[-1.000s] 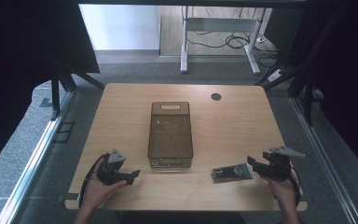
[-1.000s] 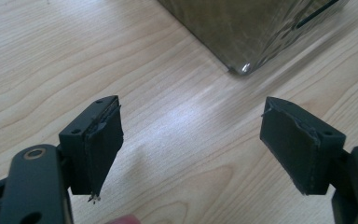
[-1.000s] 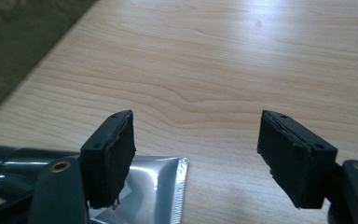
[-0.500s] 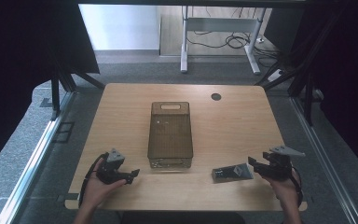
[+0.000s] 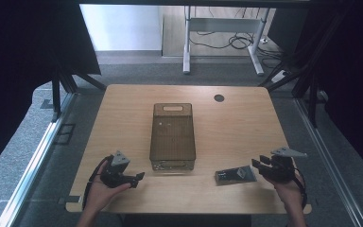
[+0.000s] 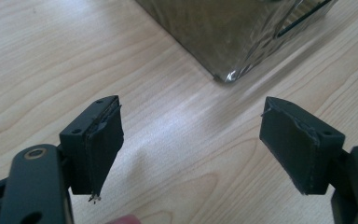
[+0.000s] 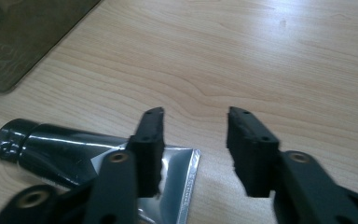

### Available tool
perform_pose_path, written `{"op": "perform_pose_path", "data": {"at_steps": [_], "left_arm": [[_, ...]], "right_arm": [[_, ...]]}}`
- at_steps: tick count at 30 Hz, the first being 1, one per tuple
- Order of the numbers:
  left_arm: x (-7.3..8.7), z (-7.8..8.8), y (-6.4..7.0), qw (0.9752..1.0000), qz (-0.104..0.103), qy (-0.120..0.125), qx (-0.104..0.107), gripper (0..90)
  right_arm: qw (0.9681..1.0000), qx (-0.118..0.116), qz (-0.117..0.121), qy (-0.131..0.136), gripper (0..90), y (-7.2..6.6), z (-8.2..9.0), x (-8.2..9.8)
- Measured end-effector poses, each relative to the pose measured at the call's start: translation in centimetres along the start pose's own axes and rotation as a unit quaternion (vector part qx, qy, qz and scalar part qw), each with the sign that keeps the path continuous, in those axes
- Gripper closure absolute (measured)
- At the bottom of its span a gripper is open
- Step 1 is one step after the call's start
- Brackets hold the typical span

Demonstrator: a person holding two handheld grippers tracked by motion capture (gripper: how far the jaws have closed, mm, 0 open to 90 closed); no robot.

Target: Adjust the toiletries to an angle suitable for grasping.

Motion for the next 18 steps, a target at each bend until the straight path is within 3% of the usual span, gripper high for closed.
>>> {"op": "perform_pose_path", "data": {"at_steps": [5, 7, 8, 9, 10, 12, 15, 18], "left_arm": [[-0.1, 0.5, -0.1, 1.0, -0.001, 0.005, -0.003, 21.9], [-0.1, 0.6, 0.0, 1.0, -0.001, 0.006, 0.0, 21.8], [-0.1, 0.6, -0.1, 1.0, -0.003, 0.006, -0.001, 21.9], [-0.1, 0.6, -0.1, 1.0, -0.003, 0.006, -0.001, 21.9], [-0.1, 0.6, 0.0, 1.0, -0.001, 0.005, 0.001, 21.9], [-0.1, 0.5, 0.1, 1.0, -0.003, 0.003, 0.005, 21.9], [-0.1, 0.6, 0.4, 0.9999, -0.007, 0.003, 0.009, 21.7], [-0.2, 0.7, 0.6, 0.9999, -0.009, 0.004, 0.012, 21.6]], "right_arm": [[0.9998, -0.012, 0.015, 0.002, 79.6, -0.6, 1.0, -0.5], [0.9997, -0.017, 0.018, 0.004, 81.8, -0.9, 1.3, -0.8], [0.9989, -0.039, 0.027, 0.005, 84.0, -1.7, 1.5, -1.3], [0.9989, -0.039, 0.027, 0.005, 84.0, -1.7, 1.5, -1.3], [0.9978, -0.053, 0.039, -0.012, 84.2, -2.5, 1.5, -1.6], [0.9962, -0.058, 0.056, -0.032, 84.2, -3.2, 1.5, -2.0], [0.9932, -0.078, 0.075, -0.042, 84.5, -4.4, 1.8, -2.9], [0.9873, -0.103, 0.102, -0.065, 85.2, -5.9, 1.7, -3.4]]}}
Point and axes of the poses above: each handheld gripper's, and its own axes: z roughly backward along the jaws, x roughly out of its underside, y roughly to its right, the point moved 10 cm from there along -z, roughly forward along the jaws, and after that the axes turned 13 degrees about z, right-handed, at the moved point
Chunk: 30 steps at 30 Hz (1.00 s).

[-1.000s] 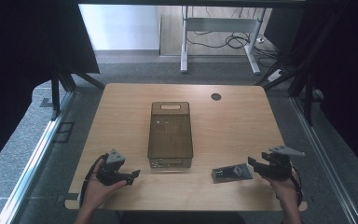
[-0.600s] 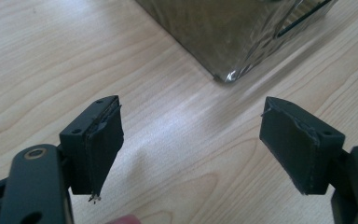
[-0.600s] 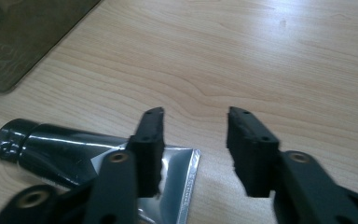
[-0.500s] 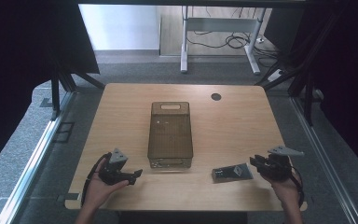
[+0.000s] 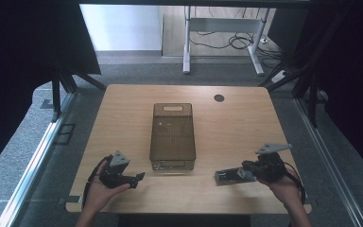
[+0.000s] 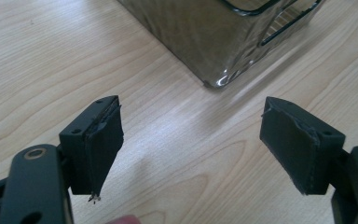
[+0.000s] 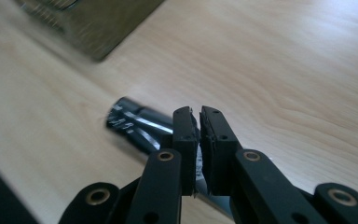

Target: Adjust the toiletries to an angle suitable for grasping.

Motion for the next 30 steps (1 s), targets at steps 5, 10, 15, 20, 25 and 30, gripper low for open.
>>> {"op": "perform_pose_path", "data": {"at_steps": [5, 10, 15, 20, 25, 30], "left_arm": [[0.0, 0.3, 0.1, 1.0, -0.003, 0.0, 0.002, 21.6], [-0.1, 0.4, 0.0, 1.0, 0.001, 0.002, 0.0, 21.6], [-0.1, 0.4, -0.1, 1.0, 0.002, 0.001, -0.001, 21.6], [0.0, 0.3, -0.1, 1.0, 0.0, 0.001, 0.0, 21.6], [-0.1, 0.5, 0.0, 1.0, 0.0, 0.003, 0.001, 21.6], [0.0, 0.4, -0.1, 1.0, -0.001, 0.0, 0.0, 21.6]], "right_arm": [[0.998, -0.037, 0.029, -0.043, 85.3, -1.6, -0.9, -0.3], [0.9954, -0.051, 0.044, -0.068, 85.9, -2.3, -1.5, -0.2], [0.9913, -0.074, 0.062, -0.09, 88.3, -3.4, -2.4, -0.1], [0.9884, -0.087, 0.067, -0.105, 89.6, -4.2, -3.3, 0.4], [0.9855, -0.098, 0.076, -0.116, 89.7, -5.0, -4.1, 0.7], [0.9843, -0.101, 0.079, -0.121, 89.7, -5.5, -4.5, 0.7]]}}
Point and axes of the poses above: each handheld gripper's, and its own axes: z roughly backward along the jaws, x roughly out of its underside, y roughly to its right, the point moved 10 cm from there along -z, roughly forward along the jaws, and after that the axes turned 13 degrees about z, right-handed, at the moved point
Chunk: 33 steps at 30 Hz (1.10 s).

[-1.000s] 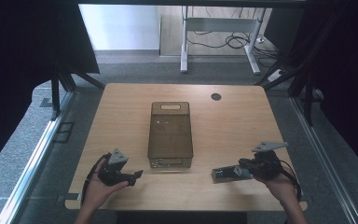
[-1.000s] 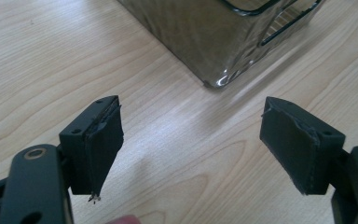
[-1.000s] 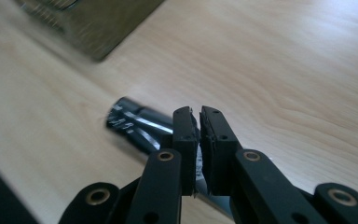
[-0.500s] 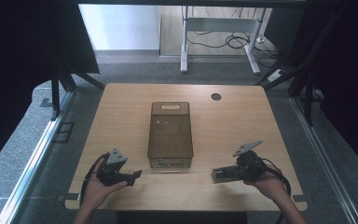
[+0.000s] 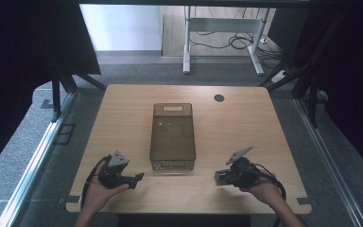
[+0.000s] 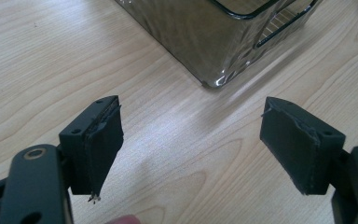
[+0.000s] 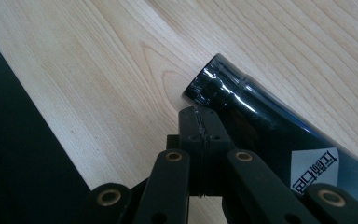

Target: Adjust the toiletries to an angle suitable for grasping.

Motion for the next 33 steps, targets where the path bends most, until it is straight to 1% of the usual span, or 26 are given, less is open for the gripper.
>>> {"op": "perform_pose_path", "data": {"at_steps": [4, 11, 15, 21, 26, 33], "left_arm": [[0.1, -0.1, 0.0, 1.0, 0.0, -0.002, -0.001, 21.6], [0.1, -0.1, -0.1, 1.0, 0.001, -0.001, -0.001, 21.6], [0.1, -0.1, -0.1, 1.0, 0.001, -0.002, -0.001, 21.6], [0.1, -0.1, -0.1, 1.0, 0.0, -0.002, 0.0, 21.6], [0.1, -0.1, -0.1, 1.0, 0.001, -0.003, -0.001, 21.6], [0.1, -0.2, -0.2, 1.0, 0.001, -0.003, -0.001, 21.6]], "right_arm": [[0.9999, -0.009, 0.002, -0.006, 89.7, -0.2, -0.4, 0.0], [0.9995, -0.025, 0.011, -0.018, 89.7, -1.0, -1.9, -0.3], [0.9994, -0.029, 0.008, -0.018, 89.7, -1.0, -2.5, -0.6], [0.9995, -0.021, 0.005, -0.023, 89.9, -0.5, -2.8, -0.8], [0.9998, -0.011, -0.001, -0.017, 89.8, 0.2, -2.8, -1.3], [0.9999, -0.004, -0.009, -0.014, 89.8, 1.2, -3.0, -1.8]]}}
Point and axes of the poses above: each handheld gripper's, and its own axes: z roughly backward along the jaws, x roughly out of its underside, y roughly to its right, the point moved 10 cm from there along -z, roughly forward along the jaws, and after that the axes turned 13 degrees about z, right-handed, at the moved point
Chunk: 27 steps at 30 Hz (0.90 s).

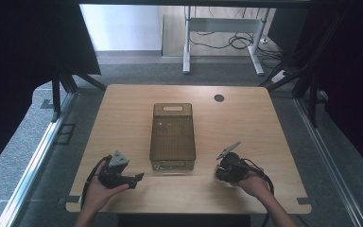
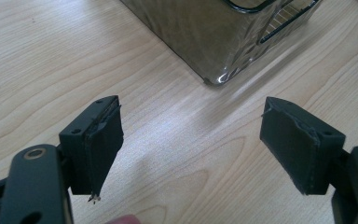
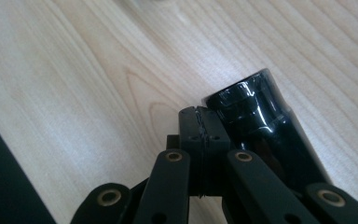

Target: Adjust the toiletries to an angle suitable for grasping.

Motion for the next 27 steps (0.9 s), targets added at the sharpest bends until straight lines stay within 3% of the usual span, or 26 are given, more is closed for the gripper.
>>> {"op": "perform_pose_path", "data": {"at_steps": [27], "left_arm": [[0.1, -0.1, -0.1, 1.0, -0.002, -0.004, 0.0, 21.5]], "right_arm": [[0.9991, 0.025, -0.031, 0.013, 89.4, 2.6, 0.3, -0.7]]}}
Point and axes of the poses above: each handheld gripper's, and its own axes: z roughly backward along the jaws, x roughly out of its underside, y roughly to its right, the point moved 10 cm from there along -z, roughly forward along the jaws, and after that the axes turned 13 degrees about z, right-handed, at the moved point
